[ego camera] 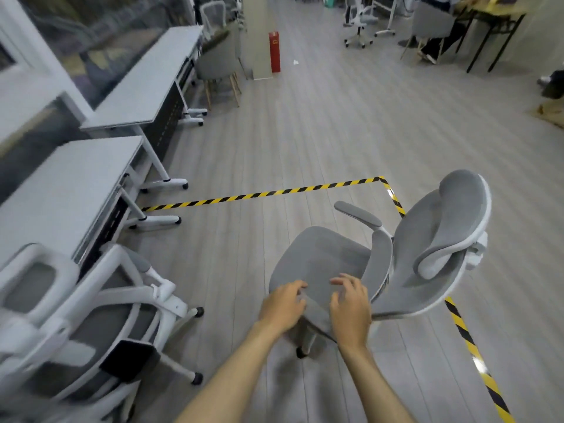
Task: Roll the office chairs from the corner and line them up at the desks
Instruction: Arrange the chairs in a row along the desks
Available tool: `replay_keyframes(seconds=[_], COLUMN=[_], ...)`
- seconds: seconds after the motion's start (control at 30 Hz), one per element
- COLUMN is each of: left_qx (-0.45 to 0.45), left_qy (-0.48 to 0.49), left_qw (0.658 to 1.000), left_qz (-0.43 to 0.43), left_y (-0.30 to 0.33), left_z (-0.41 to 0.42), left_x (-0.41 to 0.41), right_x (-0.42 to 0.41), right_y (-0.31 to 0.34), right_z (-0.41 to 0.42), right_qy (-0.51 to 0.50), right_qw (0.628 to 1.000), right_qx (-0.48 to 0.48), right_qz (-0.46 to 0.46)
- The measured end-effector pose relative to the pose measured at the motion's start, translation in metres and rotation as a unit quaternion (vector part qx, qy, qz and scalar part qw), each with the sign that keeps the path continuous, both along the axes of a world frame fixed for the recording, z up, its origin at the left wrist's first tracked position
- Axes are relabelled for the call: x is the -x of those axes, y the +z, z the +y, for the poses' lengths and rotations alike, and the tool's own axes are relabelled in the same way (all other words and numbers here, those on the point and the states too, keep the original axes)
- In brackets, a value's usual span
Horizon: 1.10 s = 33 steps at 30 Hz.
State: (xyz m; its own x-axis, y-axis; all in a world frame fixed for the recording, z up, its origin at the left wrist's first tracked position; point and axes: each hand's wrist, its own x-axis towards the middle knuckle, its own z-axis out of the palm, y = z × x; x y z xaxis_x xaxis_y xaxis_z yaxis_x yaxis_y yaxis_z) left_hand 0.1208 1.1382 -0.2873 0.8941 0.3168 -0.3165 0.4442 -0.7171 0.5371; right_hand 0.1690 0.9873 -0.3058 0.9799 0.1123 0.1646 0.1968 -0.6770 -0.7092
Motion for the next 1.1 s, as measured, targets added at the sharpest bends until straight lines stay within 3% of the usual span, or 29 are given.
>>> replay_keyframes(seconds=[0.27,0.53,0.77,0.87,1.1], left_qx=[-0.041,-0.033,-0.056,-0.101,-0.200], left_qy=[0.219,0.397,0.500,0.538,0.597], left_qw=[0.974,0.913,0.852,0.818,0.750], left_qz=[-0.041,-0.086,-0.144,-0.177,-0.205], left_y=[0.025,0.042,0.031,0.020,-0.022], left_z=[0.149,0.267,0.315,0.325,0.353], left_x=[0.127,0.263,0.369,0.406,0.446], right_x=[0.046,0.138,0.192,0.206,0.207], right_y=[-0.002,0.000,0.019,0.009,-0.015], right_z=[0.156,0.302,0.423,0.467,0.513], right_qy=[0.204,0.404,0.492,0.529,0.544], right_qw=[0.979,0.914,0.871,0.846,0.836], right_qx=[0.000,0.022,-0.001,0.033,0.051], right_qz=[0.001,0.020,-0.003,0.050,0.044])
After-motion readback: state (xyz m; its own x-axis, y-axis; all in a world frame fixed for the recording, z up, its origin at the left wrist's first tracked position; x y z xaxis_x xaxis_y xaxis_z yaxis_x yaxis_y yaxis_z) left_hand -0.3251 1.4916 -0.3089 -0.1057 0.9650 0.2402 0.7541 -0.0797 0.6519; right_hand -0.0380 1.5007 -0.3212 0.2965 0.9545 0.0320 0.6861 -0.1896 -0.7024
